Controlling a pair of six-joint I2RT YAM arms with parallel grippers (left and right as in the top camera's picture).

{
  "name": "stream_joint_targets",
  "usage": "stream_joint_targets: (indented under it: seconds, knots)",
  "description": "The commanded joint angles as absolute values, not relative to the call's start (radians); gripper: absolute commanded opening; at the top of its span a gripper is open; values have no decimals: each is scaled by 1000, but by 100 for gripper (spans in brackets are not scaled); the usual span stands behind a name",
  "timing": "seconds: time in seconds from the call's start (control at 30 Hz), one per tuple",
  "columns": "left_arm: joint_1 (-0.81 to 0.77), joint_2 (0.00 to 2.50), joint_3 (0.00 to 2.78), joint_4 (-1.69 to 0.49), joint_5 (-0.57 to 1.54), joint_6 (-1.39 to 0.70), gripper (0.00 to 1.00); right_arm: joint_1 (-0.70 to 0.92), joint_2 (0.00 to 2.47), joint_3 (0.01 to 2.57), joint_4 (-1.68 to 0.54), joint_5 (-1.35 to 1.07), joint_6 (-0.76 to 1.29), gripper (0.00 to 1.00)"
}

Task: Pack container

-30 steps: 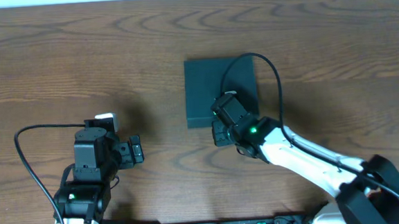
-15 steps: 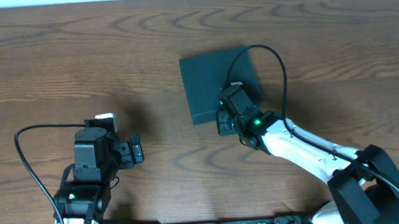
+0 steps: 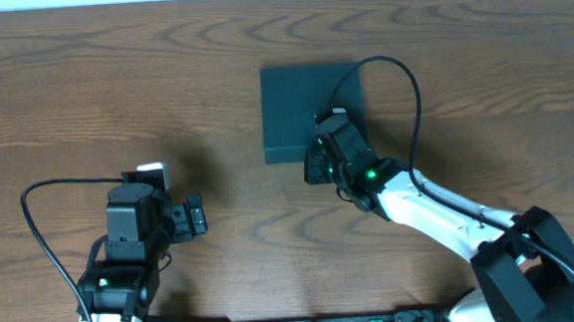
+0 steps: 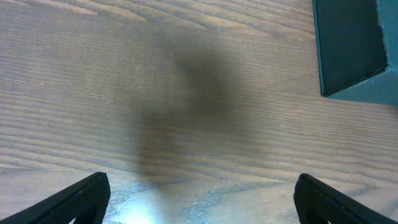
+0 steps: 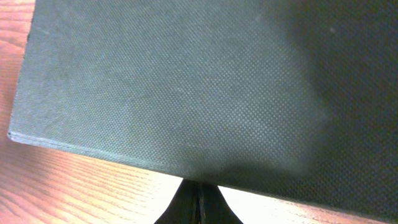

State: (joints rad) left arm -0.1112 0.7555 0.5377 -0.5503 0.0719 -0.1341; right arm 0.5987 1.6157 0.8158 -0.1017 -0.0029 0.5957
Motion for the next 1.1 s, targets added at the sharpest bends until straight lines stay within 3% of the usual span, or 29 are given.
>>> stream_joint_targets:
  seconds: [0.0,0.3,0.53,0.7,0.97,1.0,1.03,1.07]
  knots:
    - [-105,752,532,-550,68,-127,95,590,1632,814,-97,19,604,1]
    - [-105,752,532,-550,68,-127,95,641,1539,818,-113,-12,548,1]
    - [-105,752,532,-550,68,-127,95,614,1373,818,-118,-16,357,1]
    - [-105,752,532,-550,68,-127,95,503,1232,818,-116,-76,126,1]
    - [-105,752,532,-550,68,-127,95,201,1016,795,-179,-551,2,2]
    - [-105,752,532,-550,68,-127,95,178,988,770,-133,-545,2,20]
    - [-105,752,532,-550,68,-127,95,166,965,744,-84,-545,7,32]
    - [-105,752,532,-550,68,-127,95,157,936,711,-19,-538,25,57]
